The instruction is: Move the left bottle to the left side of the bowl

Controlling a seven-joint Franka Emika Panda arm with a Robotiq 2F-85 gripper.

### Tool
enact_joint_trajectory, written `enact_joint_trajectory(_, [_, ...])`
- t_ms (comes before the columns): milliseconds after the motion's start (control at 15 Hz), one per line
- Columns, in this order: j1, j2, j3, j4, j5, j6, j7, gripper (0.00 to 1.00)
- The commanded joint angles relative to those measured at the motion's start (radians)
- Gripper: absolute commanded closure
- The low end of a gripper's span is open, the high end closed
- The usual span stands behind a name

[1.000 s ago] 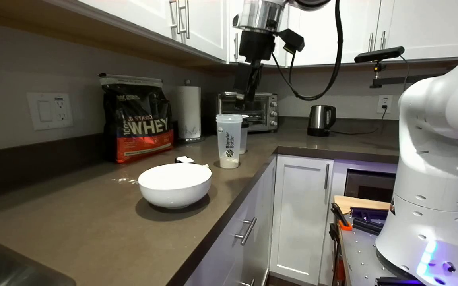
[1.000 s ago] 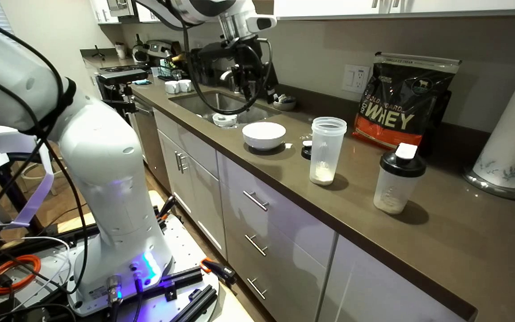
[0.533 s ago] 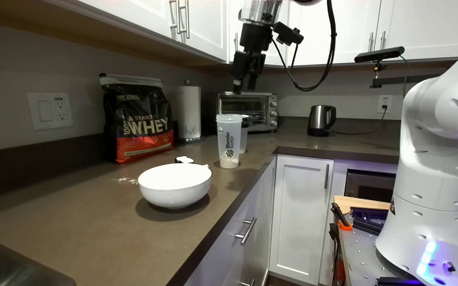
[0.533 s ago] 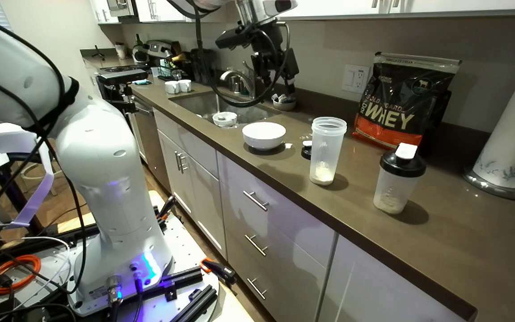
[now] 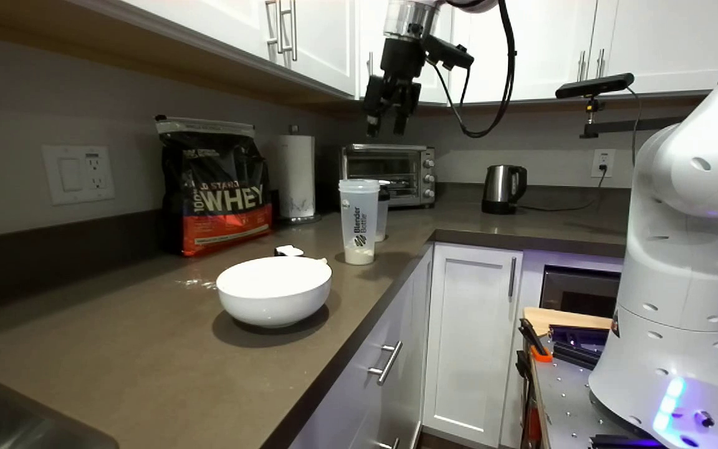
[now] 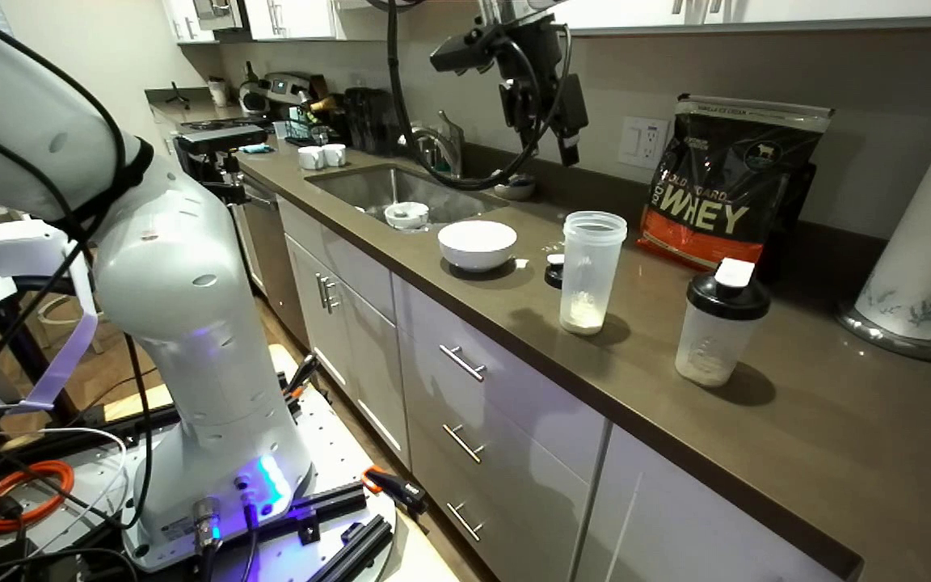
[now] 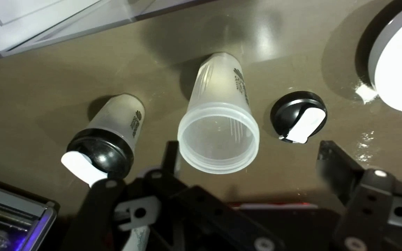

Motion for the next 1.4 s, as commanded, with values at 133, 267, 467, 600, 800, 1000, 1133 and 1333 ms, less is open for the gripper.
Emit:
enact_joint_trajectory(133, [-0.033, 0.103, -0.036, 0.051, -0.017, 0.012, 0.042, 0.00])
enact_joint_trajectory(267, [-0.041, 0.143, -0.049, 0.060, -0.018, 0.025, 0.047, 0.00])
enact_joint_trajectory(467, [-0.045, 0.214, -0.065, 0.082, -0.015, 0.047, 0.058, 0.00])
enact_joint_trajectory(600, [-0.044, 0.263, -0.071, 0.104, -0.015, 0.066, 0.066, 0.00])
enact_joint_trajectory(800, [-0.041, 0.339, -0.079, 0.144, -0.021, 0.106, 0.077, 0.00])
enact_joint_trajectory(1000, [-0.029, 0.317, -0.089, 0.120, -0.002, 0.099, 0.050, 0.00])
enact_joint_trajectory(1133, [-0.028, 0.332, -0.091, 0.130, -0.002, 0.101, 0.050, 0.00])
enact_joint_trajectory(1333, [-0.030, 0.342, -0.093, 0.128, -0.003, 0.113, 0.057, 0.00])
